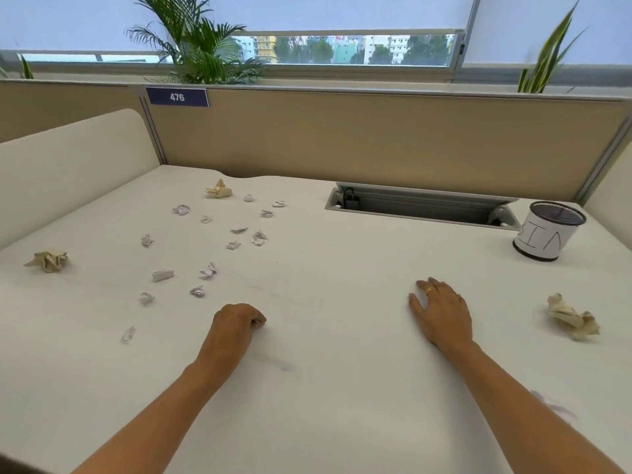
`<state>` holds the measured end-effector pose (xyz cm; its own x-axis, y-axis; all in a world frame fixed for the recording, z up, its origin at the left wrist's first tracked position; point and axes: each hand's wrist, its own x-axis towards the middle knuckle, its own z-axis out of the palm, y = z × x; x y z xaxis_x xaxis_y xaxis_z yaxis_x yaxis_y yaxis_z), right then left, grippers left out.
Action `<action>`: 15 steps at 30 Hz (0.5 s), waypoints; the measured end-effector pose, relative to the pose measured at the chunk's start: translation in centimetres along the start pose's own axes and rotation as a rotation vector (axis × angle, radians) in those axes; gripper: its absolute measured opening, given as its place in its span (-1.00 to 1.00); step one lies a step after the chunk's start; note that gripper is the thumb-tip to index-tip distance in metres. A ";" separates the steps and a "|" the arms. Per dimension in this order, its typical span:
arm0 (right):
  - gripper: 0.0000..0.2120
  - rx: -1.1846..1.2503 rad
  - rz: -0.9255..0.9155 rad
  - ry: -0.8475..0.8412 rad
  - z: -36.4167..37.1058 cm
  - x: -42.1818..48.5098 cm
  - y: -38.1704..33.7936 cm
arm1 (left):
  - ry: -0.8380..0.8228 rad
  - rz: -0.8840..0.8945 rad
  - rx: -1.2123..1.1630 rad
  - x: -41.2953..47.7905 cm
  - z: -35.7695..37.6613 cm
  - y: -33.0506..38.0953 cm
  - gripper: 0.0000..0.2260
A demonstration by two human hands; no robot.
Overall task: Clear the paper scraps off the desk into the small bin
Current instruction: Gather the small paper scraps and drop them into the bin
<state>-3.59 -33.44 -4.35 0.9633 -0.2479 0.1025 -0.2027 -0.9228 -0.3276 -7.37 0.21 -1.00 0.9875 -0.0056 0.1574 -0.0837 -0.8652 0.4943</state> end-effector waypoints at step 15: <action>-0.47 -0.033 0.126 -0.019 -1.4 2.6 4.7 | -0.334 0.546 -0.072 12.5 8.4 25.0 -0.78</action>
<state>-2.27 -38.86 -4.35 0.9330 -0.3571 0.0445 -0.3276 -0.8941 -0.3054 4.01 -25.74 6.16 0.7879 -0.6011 0.1338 -0.5830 -0.6583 0.4762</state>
